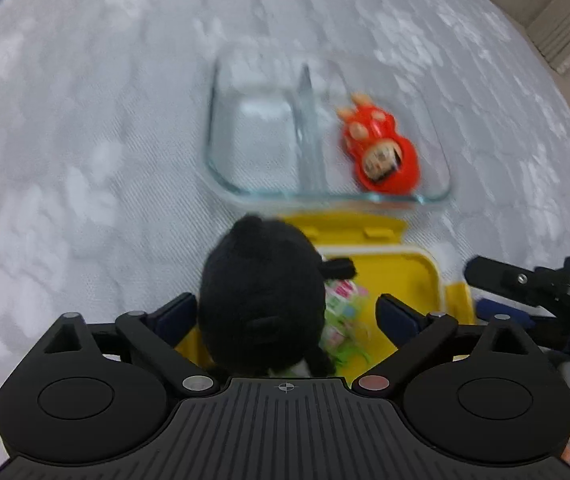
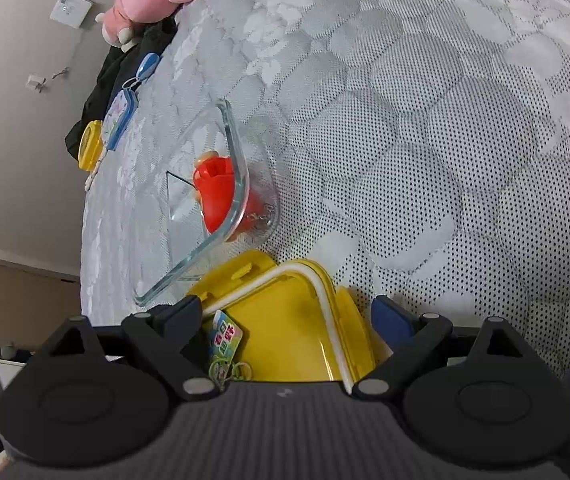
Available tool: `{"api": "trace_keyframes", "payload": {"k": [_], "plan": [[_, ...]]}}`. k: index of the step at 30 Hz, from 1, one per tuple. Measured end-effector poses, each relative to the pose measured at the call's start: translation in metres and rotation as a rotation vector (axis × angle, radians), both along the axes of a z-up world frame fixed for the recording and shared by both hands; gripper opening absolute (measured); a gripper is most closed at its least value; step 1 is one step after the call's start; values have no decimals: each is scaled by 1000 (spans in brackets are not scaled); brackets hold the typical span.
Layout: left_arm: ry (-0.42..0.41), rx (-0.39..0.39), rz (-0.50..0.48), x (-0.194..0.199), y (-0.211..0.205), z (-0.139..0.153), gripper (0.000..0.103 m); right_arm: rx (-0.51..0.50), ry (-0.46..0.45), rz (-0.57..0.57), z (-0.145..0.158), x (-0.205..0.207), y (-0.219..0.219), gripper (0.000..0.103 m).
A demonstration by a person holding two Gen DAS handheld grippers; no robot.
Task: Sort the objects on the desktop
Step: 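Grasp the black plush toy with the left gripper and lift it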
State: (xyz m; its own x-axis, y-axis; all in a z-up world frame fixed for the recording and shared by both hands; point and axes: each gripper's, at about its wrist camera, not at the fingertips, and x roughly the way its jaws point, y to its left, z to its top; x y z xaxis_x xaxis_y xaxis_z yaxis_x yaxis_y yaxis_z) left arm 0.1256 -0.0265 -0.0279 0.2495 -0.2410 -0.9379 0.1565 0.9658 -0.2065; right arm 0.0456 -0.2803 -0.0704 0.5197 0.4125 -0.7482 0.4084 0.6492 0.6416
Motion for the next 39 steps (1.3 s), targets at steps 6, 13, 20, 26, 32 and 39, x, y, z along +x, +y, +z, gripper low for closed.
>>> {"api": "trace_keyframes", "payload": {"k": [6,13,20,26,32,39], "plan": [[-30,42,4,-5,-6,-3,92,17,17,6,-3,1,0,92],[-74,134,-21,-11,-7,6,67,34,35,16,-6,2,1,93],[-117,123,-96,-26,-18,31,67,53,46,10,-8,2,0,95],[-168,77,-142,-28,-30,62,67,55,47,3,-9,1,-1,95],[-296,13,-97,-3,-20,107,67,69,52,-4,-11,2,-3,95],[-399,-304,86,46,10,131,67,73,58,7,-13,4,-1,96]]}}
